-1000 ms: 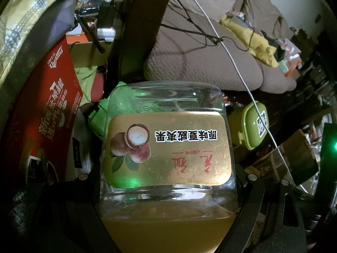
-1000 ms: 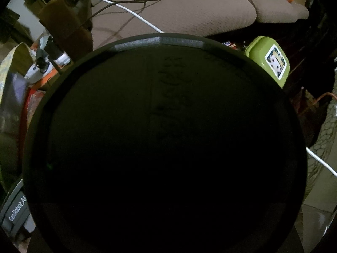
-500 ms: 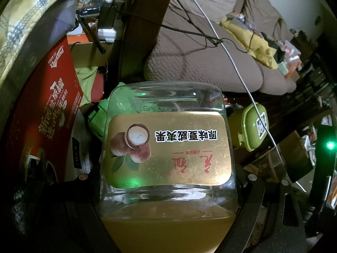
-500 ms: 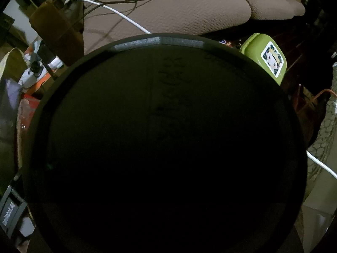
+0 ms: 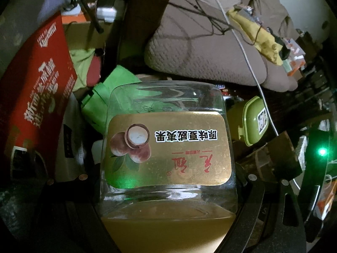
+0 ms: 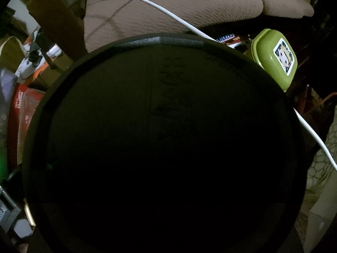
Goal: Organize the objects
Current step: 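Lower both grippers with jar and box into the wooden box beside the green bag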
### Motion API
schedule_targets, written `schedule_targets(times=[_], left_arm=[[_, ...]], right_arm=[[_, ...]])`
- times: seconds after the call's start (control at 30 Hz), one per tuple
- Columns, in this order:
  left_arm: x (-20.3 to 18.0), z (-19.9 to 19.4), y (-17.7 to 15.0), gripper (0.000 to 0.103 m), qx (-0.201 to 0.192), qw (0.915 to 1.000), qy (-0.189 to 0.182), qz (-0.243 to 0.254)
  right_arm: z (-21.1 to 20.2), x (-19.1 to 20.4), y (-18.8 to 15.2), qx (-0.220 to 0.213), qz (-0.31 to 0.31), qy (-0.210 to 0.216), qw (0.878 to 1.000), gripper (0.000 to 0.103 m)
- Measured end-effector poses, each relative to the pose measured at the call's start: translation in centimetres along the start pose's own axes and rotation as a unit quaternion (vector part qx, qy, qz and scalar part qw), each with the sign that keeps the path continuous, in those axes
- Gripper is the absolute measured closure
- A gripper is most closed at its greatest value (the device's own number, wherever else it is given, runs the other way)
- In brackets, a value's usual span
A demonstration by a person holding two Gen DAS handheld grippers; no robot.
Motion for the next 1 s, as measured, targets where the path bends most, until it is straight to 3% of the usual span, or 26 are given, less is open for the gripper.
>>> schedule_targets(times=[0.3, 0.67, 0.73, 0.83, 1.0], left_arm=[[0.3, 0.9, 0.0, 0.014, 0.007, 0.9997, 0.016, -0.015], [-0.3, 1.9, -0.3, 0.014, 0.0, 0.9972, 0.074, 0.008], [0.2, 2.4, -0.3, 0.014, 0.011, 0.9976, 0.067, -0.006], [1.5, 3.2, 0.0, 0.014, 0.044, 0.9975, 0.009, -0.054], [2.4, 4.7, 0.3, 0.014, 0.057, 0.9953, 0.038, -0.069]], right_arm=[[0.7, -0.7, 0.0, 0.004, 0.01, -0.003, 1.0, 0.037], [1.2, -0.7, 0.2, 0.005, 0.004, -0.015, 1.0, 0.037], [1.2, -0.8, 0.2, 0.004, 0.005, -0.017, 1.0, 0.037], [0.9, -0.9, 0.2, 0.004, 0.006, -0.021, 1.0, 0.037], [0.6, -0.3, 0.4, 0.001, 0.001, -0.016, 1.0, 0.037]])
Point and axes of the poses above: each gripper's, at about its wrist camera, not at the fingertips, and z roughly the way its jaws point, x to its left, y to its top, the point moved 4 cm from there along z, roughly the way its jaws point, and after that the axes turned 11 degrees about y, right-handed, at the moved point
